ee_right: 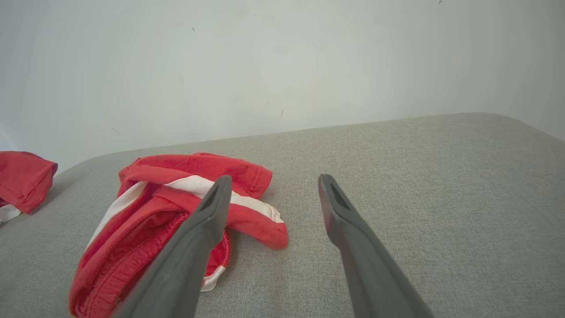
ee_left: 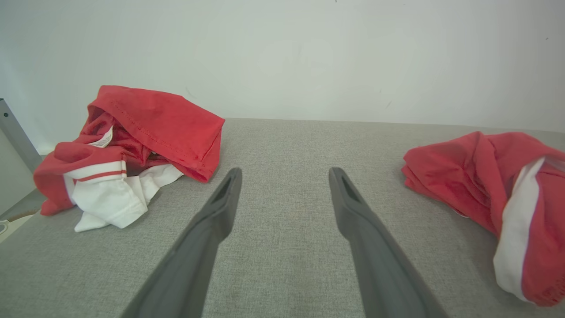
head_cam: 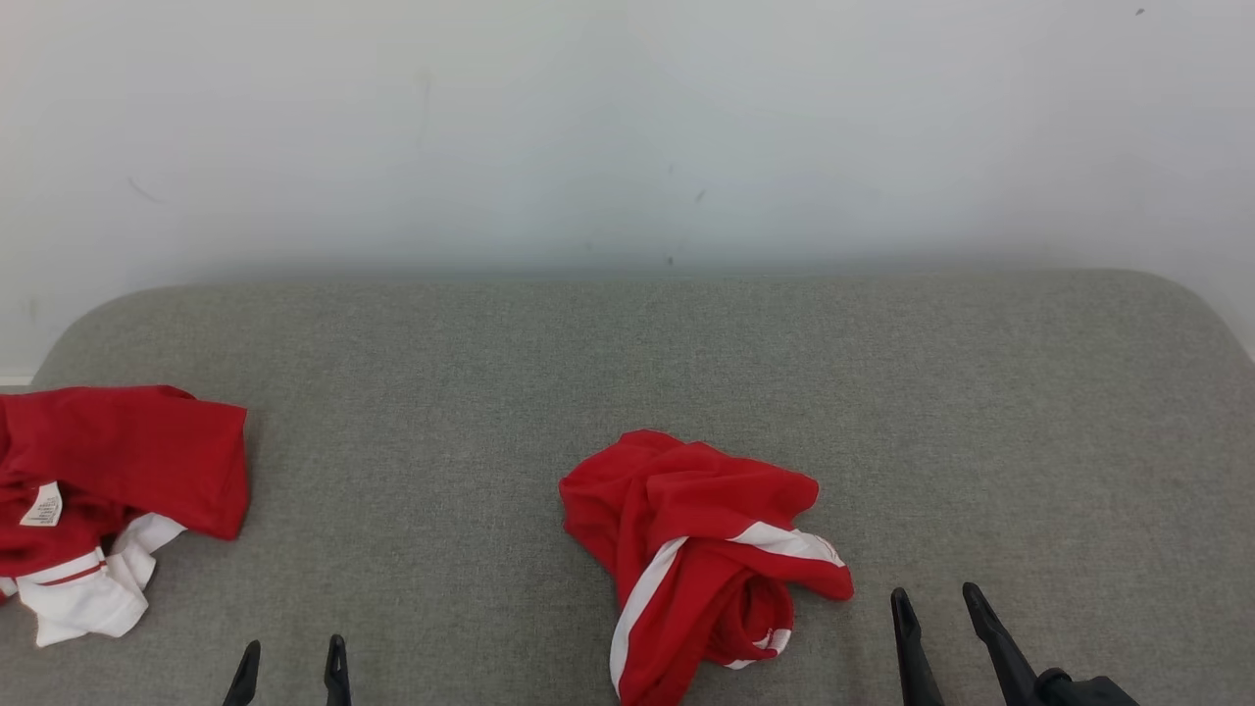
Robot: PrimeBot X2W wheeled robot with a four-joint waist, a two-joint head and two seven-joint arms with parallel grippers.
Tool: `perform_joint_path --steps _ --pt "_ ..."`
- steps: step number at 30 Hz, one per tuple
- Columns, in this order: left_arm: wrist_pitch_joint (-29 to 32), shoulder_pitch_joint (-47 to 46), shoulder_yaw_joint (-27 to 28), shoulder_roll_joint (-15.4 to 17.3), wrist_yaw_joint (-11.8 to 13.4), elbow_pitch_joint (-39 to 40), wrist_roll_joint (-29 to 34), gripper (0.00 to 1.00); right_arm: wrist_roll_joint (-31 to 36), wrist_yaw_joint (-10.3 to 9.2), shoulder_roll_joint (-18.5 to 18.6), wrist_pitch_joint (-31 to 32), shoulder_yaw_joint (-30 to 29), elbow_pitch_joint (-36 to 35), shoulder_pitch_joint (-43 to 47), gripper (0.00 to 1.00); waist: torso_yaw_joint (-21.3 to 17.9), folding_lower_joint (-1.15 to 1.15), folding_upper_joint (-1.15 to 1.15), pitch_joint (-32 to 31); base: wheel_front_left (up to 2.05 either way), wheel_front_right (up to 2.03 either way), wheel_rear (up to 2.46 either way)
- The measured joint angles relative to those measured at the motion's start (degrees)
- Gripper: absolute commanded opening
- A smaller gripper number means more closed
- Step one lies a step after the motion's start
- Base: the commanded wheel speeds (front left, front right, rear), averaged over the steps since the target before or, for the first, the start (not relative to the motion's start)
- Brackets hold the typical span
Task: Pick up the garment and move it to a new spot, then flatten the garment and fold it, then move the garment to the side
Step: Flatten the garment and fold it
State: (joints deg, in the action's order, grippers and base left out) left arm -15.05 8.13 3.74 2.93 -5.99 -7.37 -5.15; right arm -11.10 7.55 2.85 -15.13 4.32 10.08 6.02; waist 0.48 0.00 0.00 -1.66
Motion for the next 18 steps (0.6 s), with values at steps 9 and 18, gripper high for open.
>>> perform_joint_path --steps 9,18 --pt "0.0 -0.7 -4.2 0.0 -0.7 0.1 -1.1 1.0 -0.4 0.0 0.0 0.0 0.0 0.1 0.0 1.0 -0.2 0.0 0.0 0.1 0.0 0.0 0.0" --pt "0.0 -6.2 -20.4 0.1 -1.4 -3.7 -4.0 1.0 -0.7 0.0 0.0 0.0 0.4 0.3 -0.8 1.0 -1.7 0.0 0.0 1.4 0.0 0.0 0.0"
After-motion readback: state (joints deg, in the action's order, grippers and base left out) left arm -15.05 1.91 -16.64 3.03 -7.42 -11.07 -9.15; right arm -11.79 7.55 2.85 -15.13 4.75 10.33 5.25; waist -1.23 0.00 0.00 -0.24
